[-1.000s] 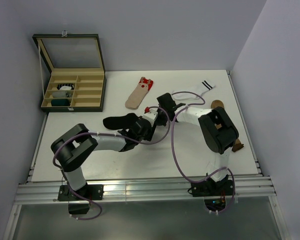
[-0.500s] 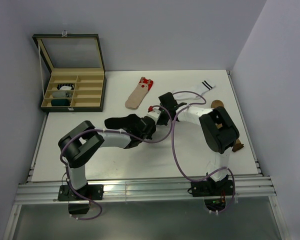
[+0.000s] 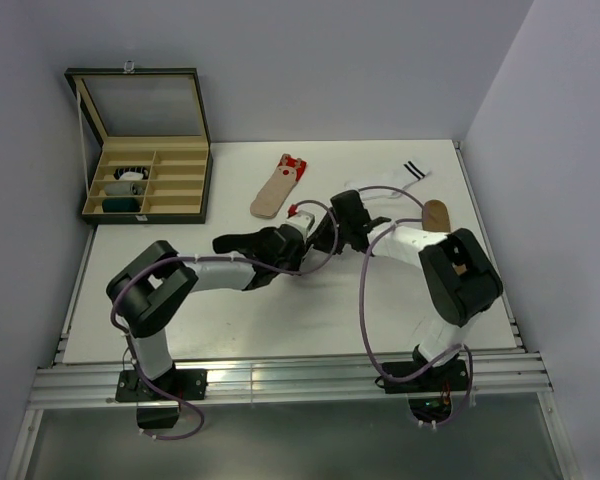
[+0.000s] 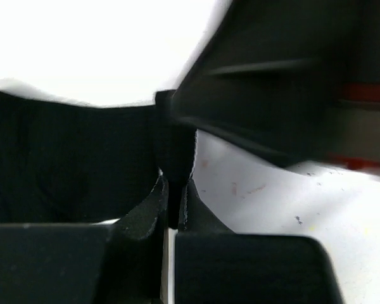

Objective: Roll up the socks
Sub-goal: Roll the sock at the center of the board.

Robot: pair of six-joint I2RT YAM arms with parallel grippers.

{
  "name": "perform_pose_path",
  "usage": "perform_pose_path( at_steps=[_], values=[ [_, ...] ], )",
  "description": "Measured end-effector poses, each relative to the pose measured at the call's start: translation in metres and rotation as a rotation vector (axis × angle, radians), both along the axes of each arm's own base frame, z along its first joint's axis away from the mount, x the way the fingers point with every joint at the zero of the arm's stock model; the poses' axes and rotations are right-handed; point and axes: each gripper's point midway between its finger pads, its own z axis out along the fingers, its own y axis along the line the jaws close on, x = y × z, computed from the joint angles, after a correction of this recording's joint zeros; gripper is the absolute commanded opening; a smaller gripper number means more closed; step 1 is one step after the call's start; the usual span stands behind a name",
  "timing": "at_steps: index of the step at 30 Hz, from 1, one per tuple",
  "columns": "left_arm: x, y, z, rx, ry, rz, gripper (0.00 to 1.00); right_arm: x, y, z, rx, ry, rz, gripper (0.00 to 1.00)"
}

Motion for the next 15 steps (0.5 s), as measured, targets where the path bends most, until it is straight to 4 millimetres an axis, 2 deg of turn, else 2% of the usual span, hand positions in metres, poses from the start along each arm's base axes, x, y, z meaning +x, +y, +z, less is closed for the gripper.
perform_pose_path(
  at_steps=[4,7,15],
  values=[
    [0.004,0.011,-0.004,-0.051,0.089,0.043,0.00,0.003,-0.003,0.028,0.053,-0.099,-0.029,0.52],
    [0.004,0.015,-0.005,-0.097,0.147,0.062,0.01,0.005,-0.004,0.041,0.085,-0.160,-0.046,0.55],
    [0.009,0.026,-0.004,-0.262,0.336,0.128,0.01,0.005,-0.002,0.041,0.106,-0.183,-0.041,0.54]
  ],
)
